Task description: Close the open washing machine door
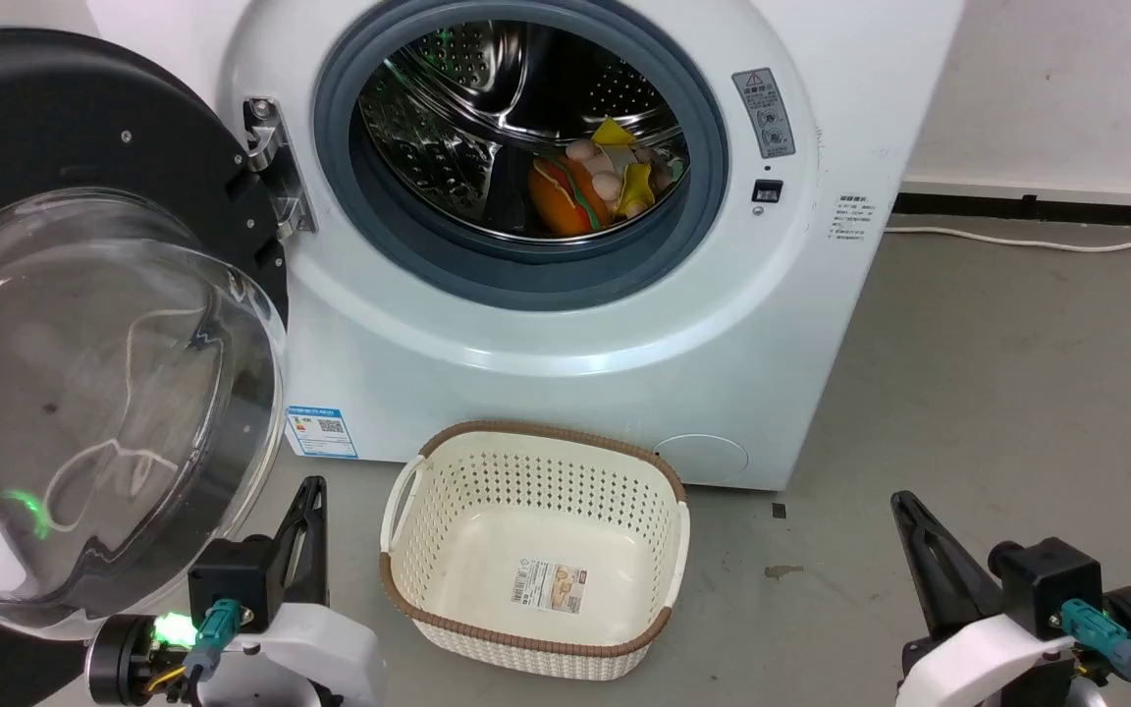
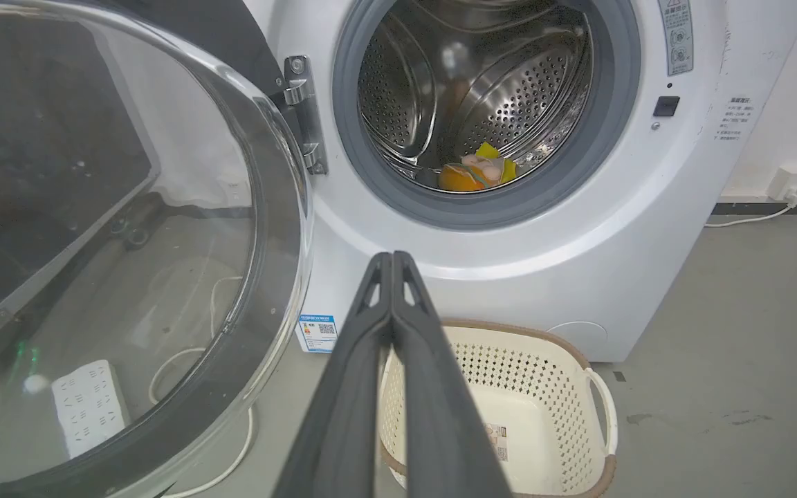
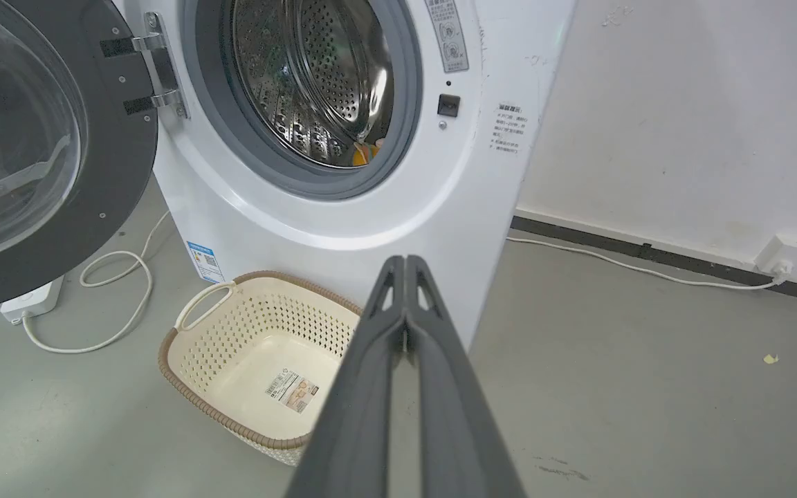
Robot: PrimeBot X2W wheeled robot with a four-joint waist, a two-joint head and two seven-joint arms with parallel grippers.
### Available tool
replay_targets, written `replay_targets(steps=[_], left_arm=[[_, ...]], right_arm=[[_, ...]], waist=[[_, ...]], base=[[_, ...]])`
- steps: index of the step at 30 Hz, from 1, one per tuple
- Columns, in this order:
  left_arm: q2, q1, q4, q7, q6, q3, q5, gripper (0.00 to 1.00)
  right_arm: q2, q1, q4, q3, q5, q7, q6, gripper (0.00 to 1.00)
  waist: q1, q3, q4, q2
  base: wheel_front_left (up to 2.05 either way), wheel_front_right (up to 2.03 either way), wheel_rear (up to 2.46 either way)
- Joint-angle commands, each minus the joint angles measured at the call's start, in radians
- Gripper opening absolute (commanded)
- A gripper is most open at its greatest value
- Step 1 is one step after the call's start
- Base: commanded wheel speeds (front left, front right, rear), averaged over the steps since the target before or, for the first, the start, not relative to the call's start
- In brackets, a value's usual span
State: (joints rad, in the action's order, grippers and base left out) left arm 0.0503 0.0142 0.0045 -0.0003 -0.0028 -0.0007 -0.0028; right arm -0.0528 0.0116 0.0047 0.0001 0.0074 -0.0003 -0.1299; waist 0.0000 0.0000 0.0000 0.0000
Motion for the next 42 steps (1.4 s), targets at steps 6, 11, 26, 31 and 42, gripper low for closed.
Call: replay_targets(steps=[6, 11, 26, 31, 42], left_arm=[[0.0, -0.014, -0.005, 0.0, 0.003, 0.001, 0.003, 0.0], [0.0, -0.014, -0.005, 0.0, 0.003, 0.001, 0.003, 0.0], [0.0, 0.0, 0.001, 0.0, 0.0, 0.0, 0.0, 1.0], [0.0, 0.002, 0.005, -0.008, 0.002, -0.005, -0.001, 1.0], [0.0, 0.004, 0.013, -0.031, 0.008, -0.019, -0.002, 1.0]], right_arm=[[0.003, -0.012, -0.005, 0.0, -0.007, 0.0, -0.001, 0.0], [0.003, -0.012, -0.005, 0.0, -0.007, 0.0, -0.001, 0.0], [0.0, 0.0, 0.0, 0.001, 0.001, 0.0, 0.0, 1.0], [0.0, 0.0, 0.005, -0.003, 0.012, -0.008, 0.0, 1.0], [0.0, 0.002, 0.008, -0.005, 0.031, -0.031, 0.0, 1.0]], waist=[[0.0, 0.0, 0.0, 0.0], [0.0, 0.0, 0.0, 0.0], [0.0, 0.0, 0.0, 0.0], [0.0, -0.001, 0.0, 0.0], [0.0, -0.005, 0.007, 0.0]], base=[[0.0, 0.0, 0.0], [0.0, 0.0, 0.0], [0.0, 0.0, 0.0], [0.0, 0.0, 0.0], [0.0, 0.0, 0.0]])
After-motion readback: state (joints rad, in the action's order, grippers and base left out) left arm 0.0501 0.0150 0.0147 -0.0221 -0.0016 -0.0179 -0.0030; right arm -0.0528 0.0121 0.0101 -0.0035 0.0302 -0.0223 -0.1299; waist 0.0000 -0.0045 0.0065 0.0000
